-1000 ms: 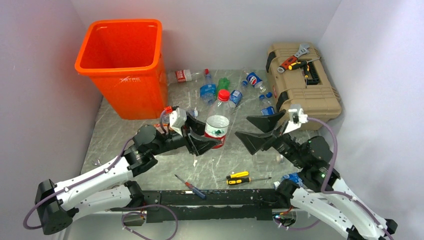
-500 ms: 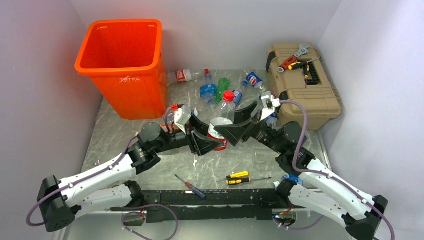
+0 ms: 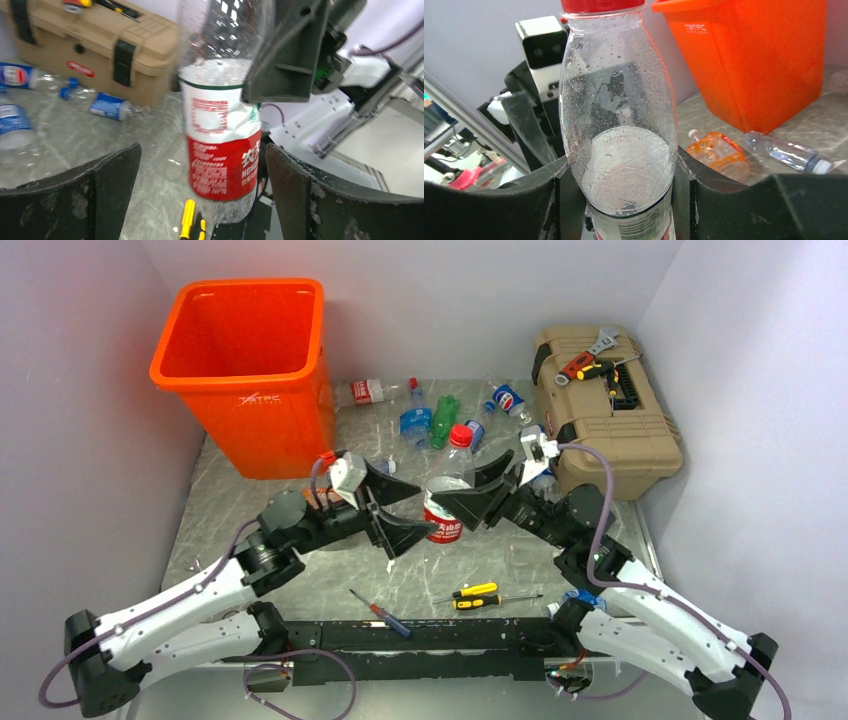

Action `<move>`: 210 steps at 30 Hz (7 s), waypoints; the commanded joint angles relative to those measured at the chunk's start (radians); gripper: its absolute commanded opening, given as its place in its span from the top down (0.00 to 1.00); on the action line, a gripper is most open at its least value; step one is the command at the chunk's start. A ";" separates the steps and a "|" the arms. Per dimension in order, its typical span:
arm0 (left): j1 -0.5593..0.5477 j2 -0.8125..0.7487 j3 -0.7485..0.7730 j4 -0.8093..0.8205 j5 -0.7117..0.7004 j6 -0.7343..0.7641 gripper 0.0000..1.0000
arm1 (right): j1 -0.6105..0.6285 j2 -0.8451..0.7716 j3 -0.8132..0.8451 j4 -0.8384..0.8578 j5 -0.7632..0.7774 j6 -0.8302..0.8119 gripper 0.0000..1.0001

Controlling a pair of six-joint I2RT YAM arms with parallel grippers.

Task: Put the plastic bottles in the bin
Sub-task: Place the plastic bottle in the trash bin, then pick up the plastic bottle at the center of the board.

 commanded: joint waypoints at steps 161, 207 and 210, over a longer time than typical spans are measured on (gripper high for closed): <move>0.828 0.598 1.213 -0.556 -0.571 0.200 0.01 | 0.100 -0.327 -0.268 -0.529 0.477 -0.084 0.00; 0.346 0.021 0.180 -0.845 -0.336 0.089 0.01 | -0.081 -0.146 -0.032 -1.316 0.844 0.896 0.00; 0.346 0.025 0.183 -0.852 -0.327 0.074 0.00 | -0.083 -0.133 -0.059 -1.433 0.827 1.079 0.00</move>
